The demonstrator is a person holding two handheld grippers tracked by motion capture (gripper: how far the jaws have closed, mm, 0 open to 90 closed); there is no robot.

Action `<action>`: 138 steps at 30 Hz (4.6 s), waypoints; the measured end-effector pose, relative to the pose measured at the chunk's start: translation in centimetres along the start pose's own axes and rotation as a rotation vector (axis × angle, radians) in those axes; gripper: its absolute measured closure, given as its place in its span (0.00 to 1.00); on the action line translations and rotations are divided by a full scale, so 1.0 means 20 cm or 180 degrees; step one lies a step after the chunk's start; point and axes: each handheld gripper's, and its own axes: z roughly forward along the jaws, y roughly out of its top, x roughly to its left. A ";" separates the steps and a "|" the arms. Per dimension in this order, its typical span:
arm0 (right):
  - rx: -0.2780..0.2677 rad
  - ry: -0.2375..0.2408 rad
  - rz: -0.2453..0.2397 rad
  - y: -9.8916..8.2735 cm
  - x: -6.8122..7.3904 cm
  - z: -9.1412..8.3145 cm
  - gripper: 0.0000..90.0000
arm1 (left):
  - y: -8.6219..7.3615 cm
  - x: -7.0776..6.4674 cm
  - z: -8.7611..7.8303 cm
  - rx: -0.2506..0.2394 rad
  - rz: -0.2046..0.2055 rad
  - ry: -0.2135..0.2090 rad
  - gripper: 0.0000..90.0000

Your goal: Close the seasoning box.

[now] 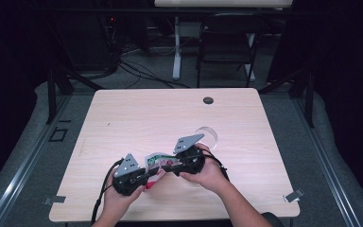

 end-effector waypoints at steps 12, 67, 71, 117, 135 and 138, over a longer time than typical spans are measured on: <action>0.0072 0.0055 0.0028 0.00 0.00 0.01 0.92 | -0.01 0.01 0.00 0.0002 -0.0014 0.0009 0.98; 0.0028 0.0159 0.0057 0.02 0.01 0.02 0.98 | -0.25 0.12 0.18 0.0193 -0.0135 0.0403 0.27; 0.0018 0.0151 0.0058 0.01 0.01 0.02 0.98 | -0.26 0.13 0.20 0.0171 -0.0172 0.0403 0.24; -0.0008 0.0058 0.0041 0.00 0.04 0.01 0.98 | -0.26 0.13 0.28 0.0672 -0.0086 0.0549 0.48; -0.0059 0.0070 0.0057 0.00 0.04 0.01 0.98 | -0.26 0.12 0.26 0.0561 -0.0024 0.0601 0.66; -0.0060 0.0074 0.0056 0.00 0.04 0.01 0.98 | -0.26 0.11 0.26 0.0554 -0.0009 0.0620 0.67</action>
